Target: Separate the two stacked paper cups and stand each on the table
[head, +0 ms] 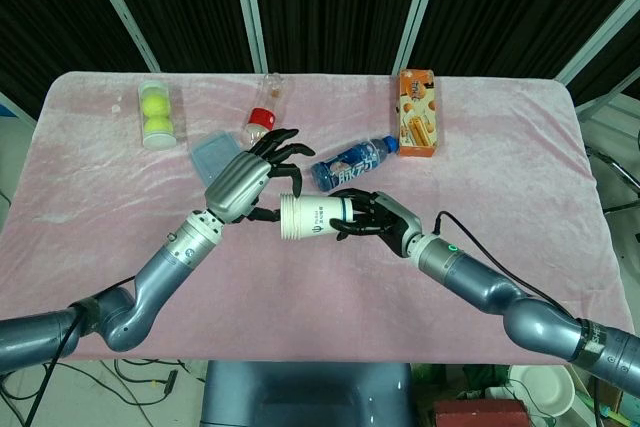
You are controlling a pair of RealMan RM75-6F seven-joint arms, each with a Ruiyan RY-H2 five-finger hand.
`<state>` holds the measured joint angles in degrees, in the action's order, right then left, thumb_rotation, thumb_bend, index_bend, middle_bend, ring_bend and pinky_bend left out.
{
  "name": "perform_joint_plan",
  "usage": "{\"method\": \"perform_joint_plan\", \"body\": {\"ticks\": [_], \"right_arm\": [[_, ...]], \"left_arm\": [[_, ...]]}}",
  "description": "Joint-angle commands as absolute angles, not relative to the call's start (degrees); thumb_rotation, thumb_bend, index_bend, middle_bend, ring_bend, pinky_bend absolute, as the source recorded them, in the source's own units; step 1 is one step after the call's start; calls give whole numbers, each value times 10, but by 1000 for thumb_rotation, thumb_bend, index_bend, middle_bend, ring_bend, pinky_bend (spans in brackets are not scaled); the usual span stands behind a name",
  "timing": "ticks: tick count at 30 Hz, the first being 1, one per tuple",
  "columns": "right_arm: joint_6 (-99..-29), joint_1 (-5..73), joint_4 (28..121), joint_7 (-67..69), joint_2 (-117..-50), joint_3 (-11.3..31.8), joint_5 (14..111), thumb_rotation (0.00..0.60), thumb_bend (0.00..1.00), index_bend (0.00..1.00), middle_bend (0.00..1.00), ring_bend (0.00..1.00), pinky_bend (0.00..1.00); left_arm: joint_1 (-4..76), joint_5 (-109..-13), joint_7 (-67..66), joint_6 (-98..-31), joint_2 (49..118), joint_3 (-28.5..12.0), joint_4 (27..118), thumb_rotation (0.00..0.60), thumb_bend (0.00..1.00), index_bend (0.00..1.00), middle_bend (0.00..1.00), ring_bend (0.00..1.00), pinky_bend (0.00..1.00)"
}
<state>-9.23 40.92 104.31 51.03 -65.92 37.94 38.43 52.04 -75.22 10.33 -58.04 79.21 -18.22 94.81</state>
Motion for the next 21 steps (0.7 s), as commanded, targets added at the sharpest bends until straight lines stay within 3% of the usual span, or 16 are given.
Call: {"method": "perform_joint_plan", "body": {"ticks": [1,21], "right_arm": [[-92,409,1043,509,-659,380,383,600,333,655,469,604,453],[-86,403,1046,500,-658,389,375,600,334,656,469,604,453]], "left_arm": [[520,-751,104,-581,792,-182,949,600,601,612,228,0,49],[522,-745,82,-578,788,-182,960,600,609,622,235,0,60]]}}
